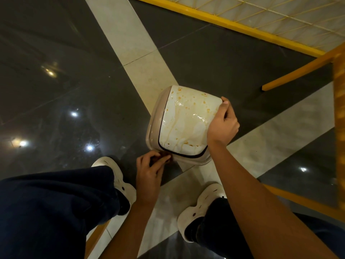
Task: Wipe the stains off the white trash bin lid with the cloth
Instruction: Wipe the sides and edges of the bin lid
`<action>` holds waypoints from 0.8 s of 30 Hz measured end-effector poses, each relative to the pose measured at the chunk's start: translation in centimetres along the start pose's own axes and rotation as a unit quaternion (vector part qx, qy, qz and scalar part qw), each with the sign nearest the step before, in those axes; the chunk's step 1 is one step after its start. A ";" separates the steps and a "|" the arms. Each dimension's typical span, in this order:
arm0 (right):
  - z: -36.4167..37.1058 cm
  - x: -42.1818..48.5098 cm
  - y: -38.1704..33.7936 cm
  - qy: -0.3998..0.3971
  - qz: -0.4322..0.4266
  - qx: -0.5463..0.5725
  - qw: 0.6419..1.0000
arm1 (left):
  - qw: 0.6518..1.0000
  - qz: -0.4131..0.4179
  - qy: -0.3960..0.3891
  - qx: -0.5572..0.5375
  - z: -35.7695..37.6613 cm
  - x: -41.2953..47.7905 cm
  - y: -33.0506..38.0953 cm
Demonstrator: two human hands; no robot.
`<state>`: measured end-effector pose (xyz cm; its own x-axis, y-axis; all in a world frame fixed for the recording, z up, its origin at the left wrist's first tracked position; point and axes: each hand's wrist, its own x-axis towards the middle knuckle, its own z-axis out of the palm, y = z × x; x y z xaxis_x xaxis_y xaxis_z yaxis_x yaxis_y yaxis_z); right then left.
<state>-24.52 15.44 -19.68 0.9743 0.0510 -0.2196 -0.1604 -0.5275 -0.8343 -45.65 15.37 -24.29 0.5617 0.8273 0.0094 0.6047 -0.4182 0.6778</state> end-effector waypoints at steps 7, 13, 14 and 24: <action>0.0 0.0 -0.1 0.010 -0.010 -0.008 1.000 | 0.996 0.038 -0.082 -0.026 2.9 -0.9 3.1; 0.0 0.1 0.0 0.000 -0.003 -0.006 1.000 | 0.998 0.055 -0.033 -0.002 0.2 0.1 0.5; 0.0 0.1 0.0 0.000 -0.002 -0.007 1.000 | 0.999 0.048 -0.013 0.005 -0.2 0.5 0.0; 0.0 -0.1 -0.2 0.017 -0.013 -0.010 1.000 | 0.998 0.026 -0.050 -0.011 1.8 -0.4 1.7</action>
<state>-24.55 15.54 -19.53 0.9829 0.0364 -0.1805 -0.1323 -0.5426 -0.8295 -43.79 13.63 -24.46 0.6471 0.7619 -0.0276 0.5606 -0.4510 0.6945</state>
